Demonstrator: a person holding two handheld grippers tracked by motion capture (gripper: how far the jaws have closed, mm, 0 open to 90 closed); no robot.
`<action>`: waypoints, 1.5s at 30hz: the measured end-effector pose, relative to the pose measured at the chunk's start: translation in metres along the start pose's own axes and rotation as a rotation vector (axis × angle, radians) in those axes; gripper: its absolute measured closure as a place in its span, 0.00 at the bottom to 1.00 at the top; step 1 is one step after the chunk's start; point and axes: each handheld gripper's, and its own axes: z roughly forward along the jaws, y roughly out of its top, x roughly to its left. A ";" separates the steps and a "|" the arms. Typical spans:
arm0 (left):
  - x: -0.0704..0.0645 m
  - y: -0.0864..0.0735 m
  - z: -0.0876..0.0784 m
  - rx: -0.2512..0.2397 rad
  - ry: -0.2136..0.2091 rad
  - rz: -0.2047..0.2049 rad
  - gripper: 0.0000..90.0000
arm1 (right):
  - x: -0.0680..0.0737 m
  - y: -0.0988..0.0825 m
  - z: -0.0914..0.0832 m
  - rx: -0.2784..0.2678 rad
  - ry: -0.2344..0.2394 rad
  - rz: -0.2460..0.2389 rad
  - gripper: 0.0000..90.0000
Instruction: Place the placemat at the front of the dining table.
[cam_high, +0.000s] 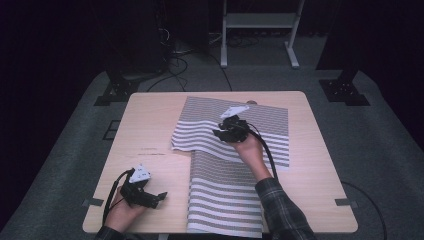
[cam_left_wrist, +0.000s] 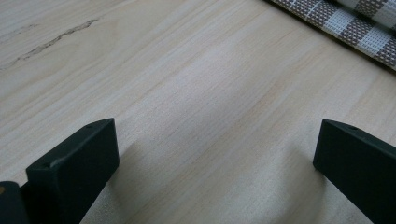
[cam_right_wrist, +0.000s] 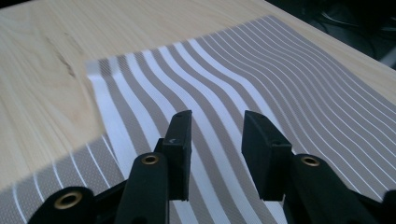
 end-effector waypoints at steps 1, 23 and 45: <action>0.000 0.000 0.000 0.001 0.001 -0.001 0.00 | -0.005 -0.005 -0.006 0.000 -0.011 0.004 0.69; 0.034 0.040 -0.013 -0.064 -0.034 -0.100 0.89 | -0.074 -0.110 -0.112 -0.015 -0.103 0.133 1.00; 0.069 0.115 0.058 -0.030 -0.026 -0.070 1.00 | -0.071 -0.173 -0.137 0.075 -0.142 0.224 1.00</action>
